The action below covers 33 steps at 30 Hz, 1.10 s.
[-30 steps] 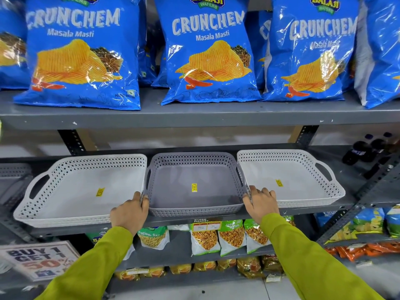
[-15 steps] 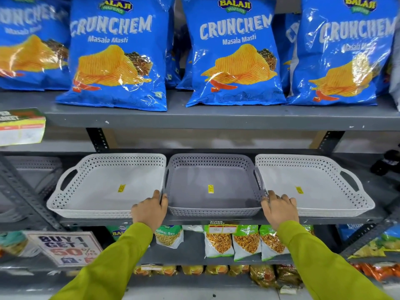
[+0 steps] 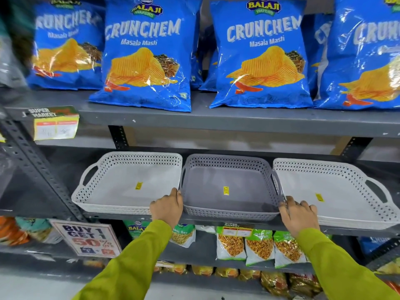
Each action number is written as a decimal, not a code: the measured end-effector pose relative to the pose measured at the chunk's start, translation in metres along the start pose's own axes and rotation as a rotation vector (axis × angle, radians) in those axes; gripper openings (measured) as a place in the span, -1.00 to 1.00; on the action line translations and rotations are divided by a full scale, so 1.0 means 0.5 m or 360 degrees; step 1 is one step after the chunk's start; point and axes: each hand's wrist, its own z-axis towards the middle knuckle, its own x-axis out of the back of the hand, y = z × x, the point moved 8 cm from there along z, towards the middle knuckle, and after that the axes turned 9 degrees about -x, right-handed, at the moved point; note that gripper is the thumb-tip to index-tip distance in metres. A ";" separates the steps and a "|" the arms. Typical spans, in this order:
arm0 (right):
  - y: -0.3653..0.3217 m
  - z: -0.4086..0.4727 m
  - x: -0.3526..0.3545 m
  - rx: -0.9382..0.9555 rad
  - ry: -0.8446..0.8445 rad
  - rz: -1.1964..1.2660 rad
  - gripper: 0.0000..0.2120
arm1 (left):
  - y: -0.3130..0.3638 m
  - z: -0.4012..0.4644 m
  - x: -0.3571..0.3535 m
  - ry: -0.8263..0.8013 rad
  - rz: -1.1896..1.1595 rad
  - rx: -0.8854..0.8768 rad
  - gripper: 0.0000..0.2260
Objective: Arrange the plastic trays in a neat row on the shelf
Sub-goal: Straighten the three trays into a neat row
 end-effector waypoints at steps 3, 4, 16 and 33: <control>0.003 0.000 0.001 0.0000 0.0011 0.0014 -0.53 | -0.002 0.007 0.005 0.0005 -0.0023 -0.0030 -0.65; 0.003 0.000 0.001 0.0003 0.0011 0.0021 -0.49 | -0.002 0.008 0.006 0.0010 -0.0028 -0.0040 -0.65; 0.001 -0.001 0.004 -0.0002 0.0033 0.0045 -0.36 | -0.001 0.010 0.015 0.0015 -0.0011 -0.0111 -0.68; -0.003 -0.001 0.008 -0.0020 0.0055 0.0037 -0.41 | -0.002 0.015 0.013 -0.0033 0.0007 -0.0159 -0.67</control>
